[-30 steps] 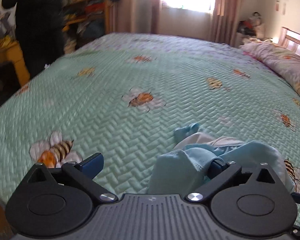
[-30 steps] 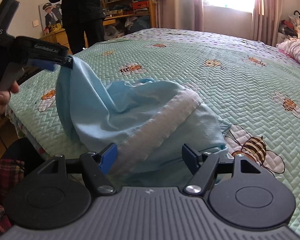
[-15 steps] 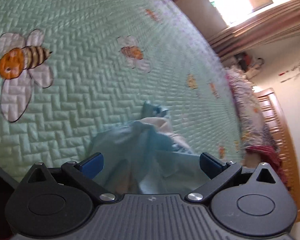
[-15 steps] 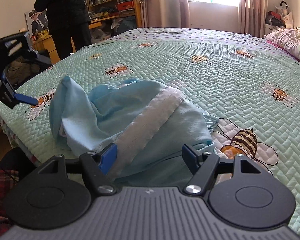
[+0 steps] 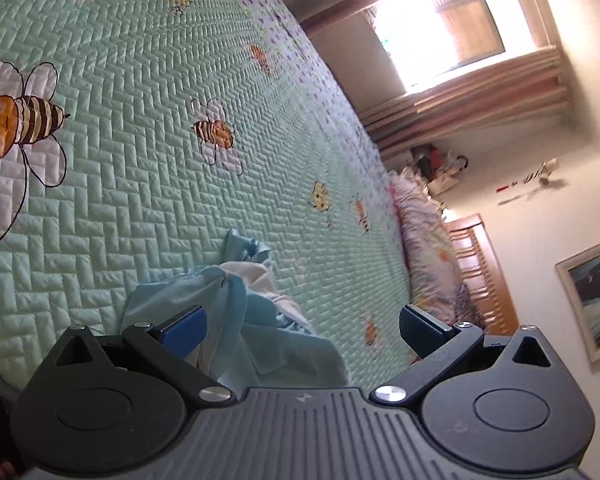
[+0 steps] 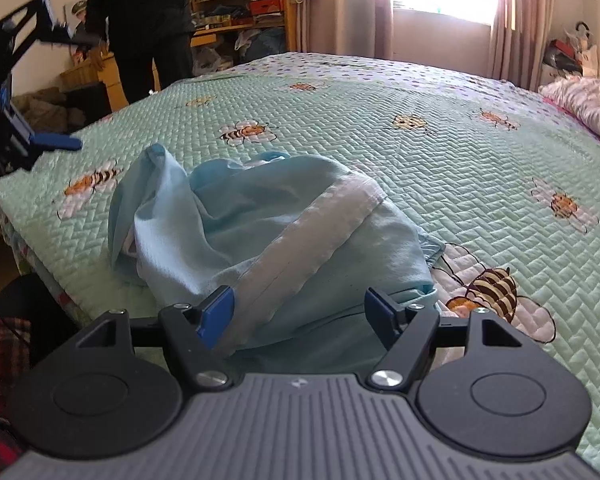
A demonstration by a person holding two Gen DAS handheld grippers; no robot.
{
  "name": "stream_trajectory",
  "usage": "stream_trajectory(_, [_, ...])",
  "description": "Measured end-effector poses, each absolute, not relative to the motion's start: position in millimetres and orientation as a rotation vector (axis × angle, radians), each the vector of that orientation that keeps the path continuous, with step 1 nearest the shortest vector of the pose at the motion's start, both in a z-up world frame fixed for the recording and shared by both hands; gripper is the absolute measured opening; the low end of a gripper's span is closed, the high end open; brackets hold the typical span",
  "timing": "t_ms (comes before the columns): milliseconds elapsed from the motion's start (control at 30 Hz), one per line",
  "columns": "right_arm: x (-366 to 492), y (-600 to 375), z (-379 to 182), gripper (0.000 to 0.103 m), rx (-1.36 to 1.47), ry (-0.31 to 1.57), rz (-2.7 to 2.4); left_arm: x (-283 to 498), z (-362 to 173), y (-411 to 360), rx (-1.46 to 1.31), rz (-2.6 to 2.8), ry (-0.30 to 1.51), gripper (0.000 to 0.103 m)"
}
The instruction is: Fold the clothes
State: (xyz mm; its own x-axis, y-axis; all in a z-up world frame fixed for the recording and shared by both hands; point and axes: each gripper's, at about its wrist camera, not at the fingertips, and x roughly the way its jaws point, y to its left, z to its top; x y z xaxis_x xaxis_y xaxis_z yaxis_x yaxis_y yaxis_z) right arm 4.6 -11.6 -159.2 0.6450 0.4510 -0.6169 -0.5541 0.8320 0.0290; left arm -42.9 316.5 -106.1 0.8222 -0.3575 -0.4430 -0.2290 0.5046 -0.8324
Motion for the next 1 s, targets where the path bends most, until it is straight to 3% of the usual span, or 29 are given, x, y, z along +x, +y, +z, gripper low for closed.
stream_trajectory(67, [3,-6,-163,0.08,-0.219,0.644,0.58,-44,-106,318,-1.068,-0.095,0.621,0.102])
stream_trajectory(600, [17,18,-190,0.077,-0.363,0.678,0.542,-44,-109,318,-1.066,-0.122,0.635,0.102])
stream_trajectory(833, [18,23,-195,0.048,-0.387,0.674,0.499,-44,-113,317,-1.051,-0.116,0.659,0.102])
stream_trajectory(867, [18,23,-196,0.038,-0.386,0.673,0.493,-44,-114,318,-1.048,-0.113,0.663,0.102])
stream_trajectory(1000, [26,17,-196,0.023,-0.349,0.69,0.485,-48,-117,321,-1.049,-0.11,0.671,0.102])
